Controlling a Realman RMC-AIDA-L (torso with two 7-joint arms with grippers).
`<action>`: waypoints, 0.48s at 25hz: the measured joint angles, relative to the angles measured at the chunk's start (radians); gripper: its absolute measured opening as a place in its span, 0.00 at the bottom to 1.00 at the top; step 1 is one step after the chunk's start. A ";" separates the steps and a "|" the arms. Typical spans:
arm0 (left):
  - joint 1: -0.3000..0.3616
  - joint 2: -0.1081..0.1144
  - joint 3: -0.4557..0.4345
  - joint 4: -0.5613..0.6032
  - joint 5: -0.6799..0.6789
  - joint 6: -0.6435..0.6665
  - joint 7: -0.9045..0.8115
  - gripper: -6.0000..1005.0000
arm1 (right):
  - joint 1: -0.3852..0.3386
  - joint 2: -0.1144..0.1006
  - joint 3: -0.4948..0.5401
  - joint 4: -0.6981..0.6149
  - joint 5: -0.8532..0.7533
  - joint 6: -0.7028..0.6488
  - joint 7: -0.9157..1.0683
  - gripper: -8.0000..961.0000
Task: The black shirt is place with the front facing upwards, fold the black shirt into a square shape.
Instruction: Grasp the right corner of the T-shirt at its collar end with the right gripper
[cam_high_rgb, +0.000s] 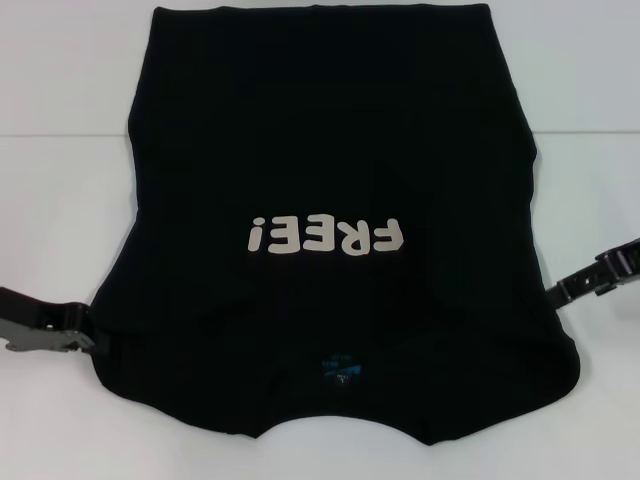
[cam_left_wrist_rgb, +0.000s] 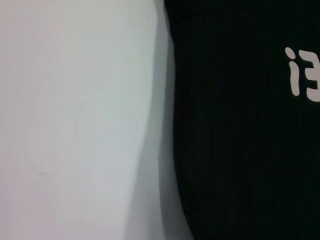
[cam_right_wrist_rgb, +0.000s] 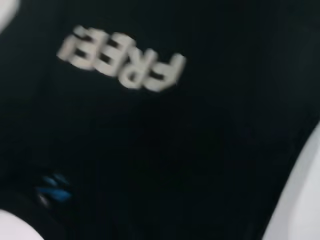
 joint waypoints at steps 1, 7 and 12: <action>-0.001 0.000 0.000 0.000 0.000 0.000 0.001 0.02 | 0.015 0.010 -0.007 0.002 -0.035 0.002 0.002 0.90; -0.004 0.000 -0.003 -0.001 -0.001 0.013 0.003 0.02 | 0.024 0.071 -0.096 0.007 -0.113 0.042 0.007 0.90; -0.007 0.001 -0.006 0.000 -0.001 0.016 0.004 0.02 | 0.027 0.093 -0.109 0.031 -0.146 0.075 0.009 0.90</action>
